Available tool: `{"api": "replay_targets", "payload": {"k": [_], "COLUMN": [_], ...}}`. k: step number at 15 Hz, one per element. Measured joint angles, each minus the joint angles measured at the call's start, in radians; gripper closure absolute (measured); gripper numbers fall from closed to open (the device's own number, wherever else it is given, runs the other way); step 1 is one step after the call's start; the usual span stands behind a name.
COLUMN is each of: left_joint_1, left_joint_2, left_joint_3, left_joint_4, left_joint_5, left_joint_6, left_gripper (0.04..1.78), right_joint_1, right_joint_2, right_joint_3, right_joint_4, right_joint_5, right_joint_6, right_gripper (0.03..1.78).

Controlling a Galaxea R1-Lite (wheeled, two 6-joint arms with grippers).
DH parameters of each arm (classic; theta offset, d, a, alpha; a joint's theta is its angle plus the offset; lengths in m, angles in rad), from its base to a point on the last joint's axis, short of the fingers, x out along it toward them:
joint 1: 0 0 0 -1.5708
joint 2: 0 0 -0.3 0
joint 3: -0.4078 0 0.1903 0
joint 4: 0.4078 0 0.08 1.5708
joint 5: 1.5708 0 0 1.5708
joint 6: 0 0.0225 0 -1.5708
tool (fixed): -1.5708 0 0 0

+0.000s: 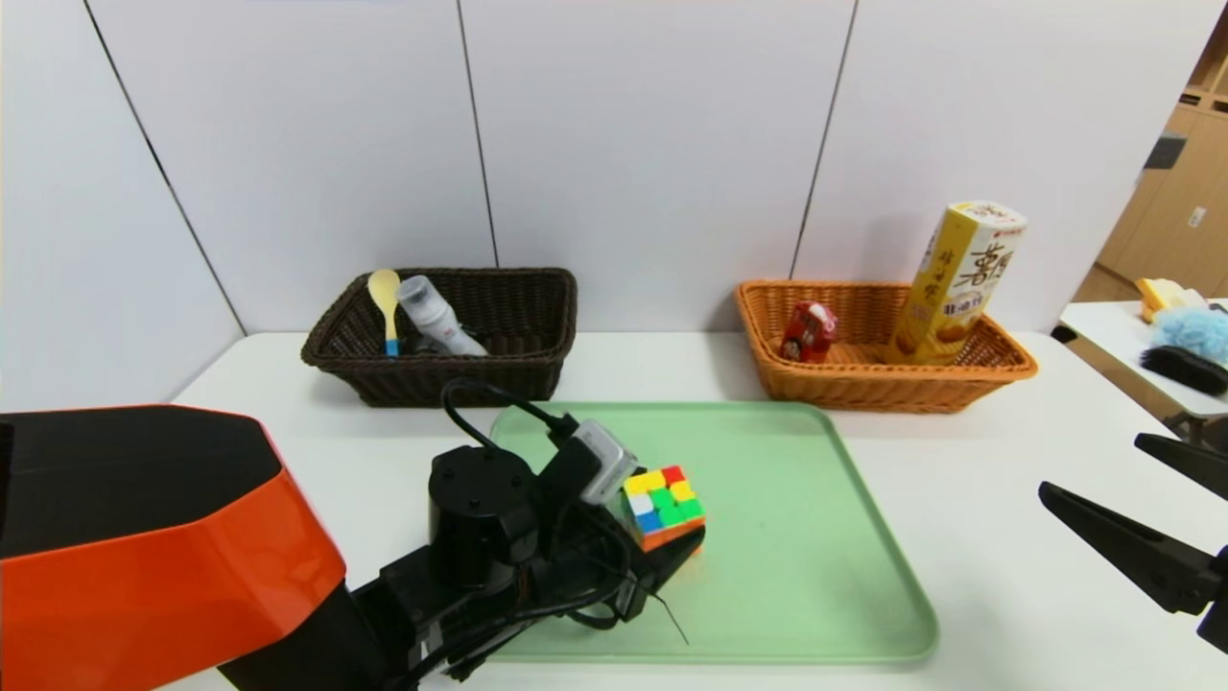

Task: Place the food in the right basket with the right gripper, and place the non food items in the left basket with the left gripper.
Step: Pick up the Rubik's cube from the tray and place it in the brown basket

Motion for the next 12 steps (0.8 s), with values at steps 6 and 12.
{"api": "replay_targets", "payload": {"k": [6, 12], "left_joint_1": [0.000, -0.001], "left_joint_2": [0.001, -0.019], "left_joint_3": [0.000, -0.026], "left_joint_4": [0.000, -0.061], "left_joint_5": [0.000, -0.003], "left_joint_6": [0.000, 0.034], "left_gripper": [0.85, 0.87], "right_joint_1": [0.000, 0.000], "right_joint_2": [0.003, 0.011], "right_joint_3": [-0.001, 0.003], "right_joint_4": [0.000, 0.000], "right_joint_5": [0.001, 0.001], "right_joint_6": [0.000, 0.000], "right_gripper": [0.11, 0.11]}}
